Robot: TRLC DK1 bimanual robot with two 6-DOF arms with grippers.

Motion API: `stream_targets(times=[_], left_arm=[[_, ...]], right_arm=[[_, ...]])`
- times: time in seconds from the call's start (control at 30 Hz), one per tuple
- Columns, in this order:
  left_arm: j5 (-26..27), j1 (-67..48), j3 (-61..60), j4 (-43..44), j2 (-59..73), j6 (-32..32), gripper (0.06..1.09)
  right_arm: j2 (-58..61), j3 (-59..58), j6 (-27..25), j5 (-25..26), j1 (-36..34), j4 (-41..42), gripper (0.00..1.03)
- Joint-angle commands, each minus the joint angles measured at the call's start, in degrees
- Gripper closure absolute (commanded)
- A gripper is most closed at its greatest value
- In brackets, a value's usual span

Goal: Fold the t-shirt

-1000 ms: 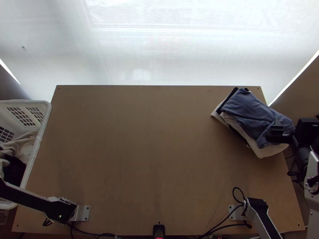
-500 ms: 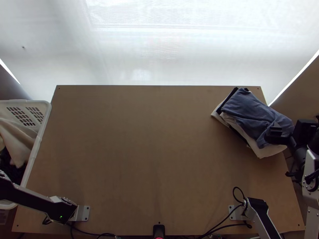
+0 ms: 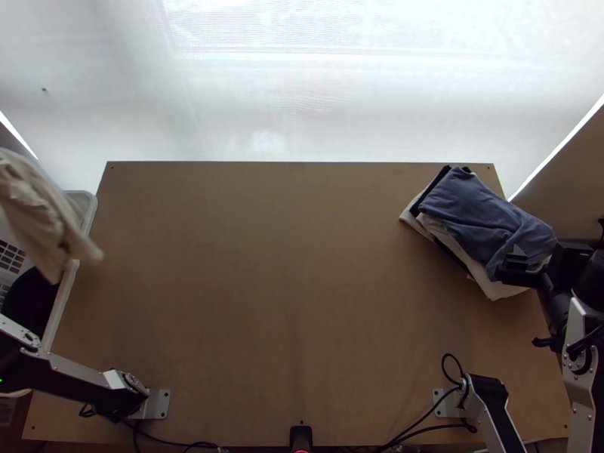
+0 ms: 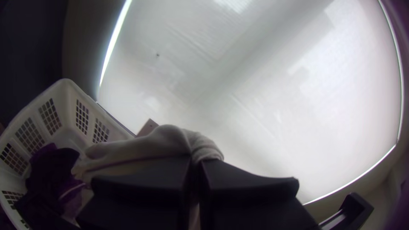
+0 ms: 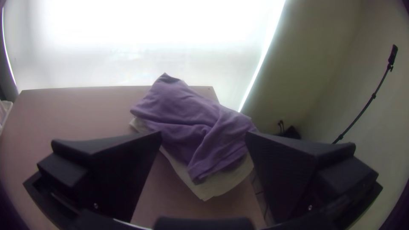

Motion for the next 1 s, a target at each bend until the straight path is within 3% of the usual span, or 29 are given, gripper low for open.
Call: stream_targets(times=[0.0,0.23,0.47,0.57,0.73,0.8,0.97], left_arm=[[-1.58,-14.2,-1.65,-0.55,-2.53,-5.07,1.05],[-10.99,-35.65,-10.53,0.06,-4.55,-5.07,1.05],[-22.5,-57.44,-36.45,17.02,-10.0,-5.69,1.05],[-27.34,-69.13,-43.57,24.23,-9.04,-10.87,1.05],[-29.36,-79.59,-45.59,31.79,-4.2,-15.62,1.05],[-32.17,-87.94,-44.54,40.84,0.54,-18.08,1.05],[-33.75,-92.95,-39.18,44.53,3.97,-21.16,1.05]], right_arm=[[-1.14,-1.56,1.0,0.0,-0.02,-0.02,0.12],[-1.76,-2.97,3.03,0.0,0.33,-0.02,0.12],[-6.41,-7.28,5.05,0.0,4.28,2.88,0.12],[-8.17,-8.95,4.7,0.09,7.01,4.29,0.13],[-8.35,-9.21,3.9,0.09,7.97,4.03,0.13],[-8.61,-10.7,3.9,0.09,9.56,3.76,0.13],[-9.05,-12.64,4.26,0.0,10.61,3.85,0.13]])
